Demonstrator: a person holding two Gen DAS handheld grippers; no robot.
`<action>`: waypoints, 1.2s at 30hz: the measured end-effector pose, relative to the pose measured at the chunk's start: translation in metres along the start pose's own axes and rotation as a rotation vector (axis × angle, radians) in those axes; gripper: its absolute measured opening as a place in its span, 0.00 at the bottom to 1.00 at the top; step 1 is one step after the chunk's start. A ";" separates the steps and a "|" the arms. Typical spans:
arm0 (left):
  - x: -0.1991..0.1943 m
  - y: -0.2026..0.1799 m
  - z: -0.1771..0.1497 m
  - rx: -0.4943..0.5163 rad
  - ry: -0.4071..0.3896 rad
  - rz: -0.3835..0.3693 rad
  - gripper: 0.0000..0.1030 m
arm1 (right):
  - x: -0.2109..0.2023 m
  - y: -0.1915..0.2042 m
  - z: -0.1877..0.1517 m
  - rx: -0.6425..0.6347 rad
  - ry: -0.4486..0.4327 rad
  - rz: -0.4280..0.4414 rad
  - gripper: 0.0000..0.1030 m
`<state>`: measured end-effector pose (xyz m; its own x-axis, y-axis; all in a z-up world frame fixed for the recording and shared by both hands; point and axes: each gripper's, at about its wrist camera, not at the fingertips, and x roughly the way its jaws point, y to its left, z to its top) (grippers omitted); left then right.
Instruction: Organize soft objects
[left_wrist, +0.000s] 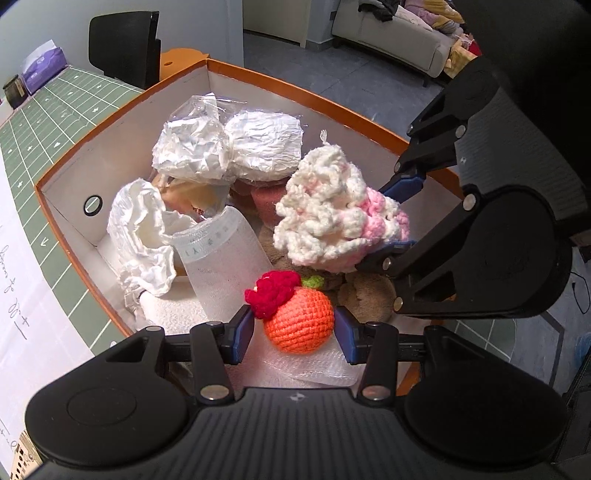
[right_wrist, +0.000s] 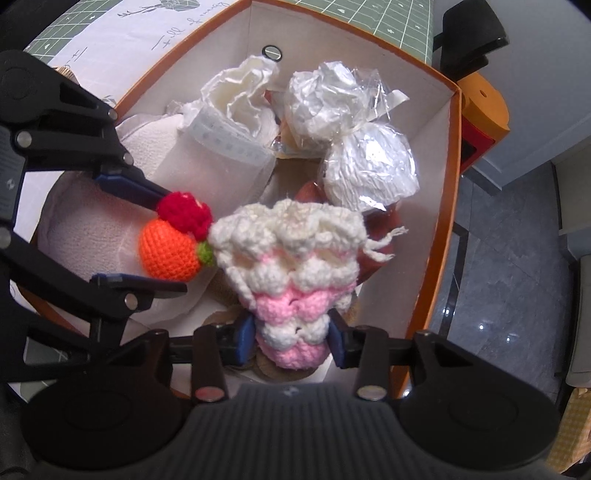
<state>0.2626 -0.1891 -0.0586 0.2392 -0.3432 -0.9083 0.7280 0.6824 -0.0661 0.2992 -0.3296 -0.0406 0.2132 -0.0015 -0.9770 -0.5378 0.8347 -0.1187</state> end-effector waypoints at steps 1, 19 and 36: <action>0.001 -0.001 0.001 0.003 0.001 0.004 0.52 | 0.000 0.000 0.000 0.001 0.001 0.000 0.41; -0.046 -0.005 -0.004 0.004 -0.098 -0.011 0.68 | -0.030 0.004 -0.003 -0.008 -0.041 -0.043 0.63; -0.172 0.019 -0.081 -0.117 -0.396 0.183 0.68 | -0.131 0.062 -0.007 0.050 -0.388 -0.076 0.76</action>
<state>0.1832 -0.0650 0.0626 0.6011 -0.4148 -0.6831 0.5786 0.8155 0.0140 0.2321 -0.2815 0.0786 0.5484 0.1353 -0.8252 -0.4698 0.8662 -0.1701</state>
